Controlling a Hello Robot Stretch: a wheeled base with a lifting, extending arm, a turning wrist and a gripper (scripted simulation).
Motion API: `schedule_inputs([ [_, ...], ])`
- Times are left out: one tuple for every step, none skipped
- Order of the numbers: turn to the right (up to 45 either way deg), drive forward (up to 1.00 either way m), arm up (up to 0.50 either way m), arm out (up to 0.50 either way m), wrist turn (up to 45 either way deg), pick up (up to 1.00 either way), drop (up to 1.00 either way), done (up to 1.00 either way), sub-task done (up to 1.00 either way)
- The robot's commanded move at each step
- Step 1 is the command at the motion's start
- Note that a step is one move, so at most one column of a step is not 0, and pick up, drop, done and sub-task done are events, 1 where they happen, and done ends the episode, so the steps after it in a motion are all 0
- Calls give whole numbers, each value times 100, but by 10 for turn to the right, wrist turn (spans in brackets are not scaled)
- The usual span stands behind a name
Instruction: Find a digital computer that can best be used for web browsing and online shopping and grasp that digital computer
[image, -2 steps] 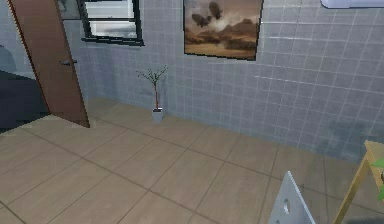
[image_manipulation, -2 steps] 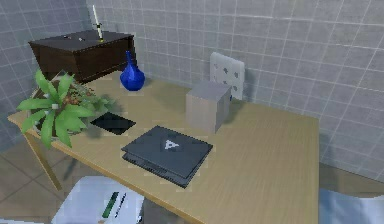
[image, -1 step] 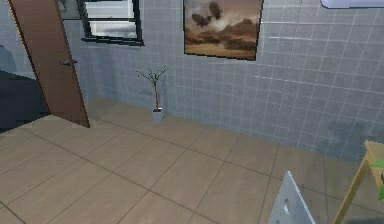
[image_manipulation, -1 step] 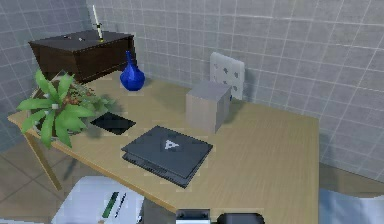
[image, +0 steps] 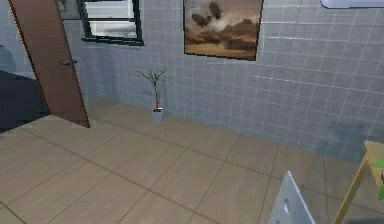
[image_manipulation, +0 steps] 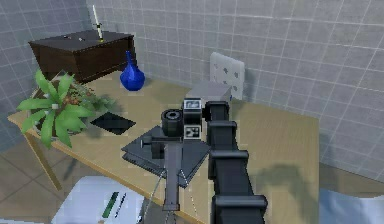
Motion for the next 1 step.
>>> schedule_inputs([
  [0,0,0,0,450,0,0,0,0],
])
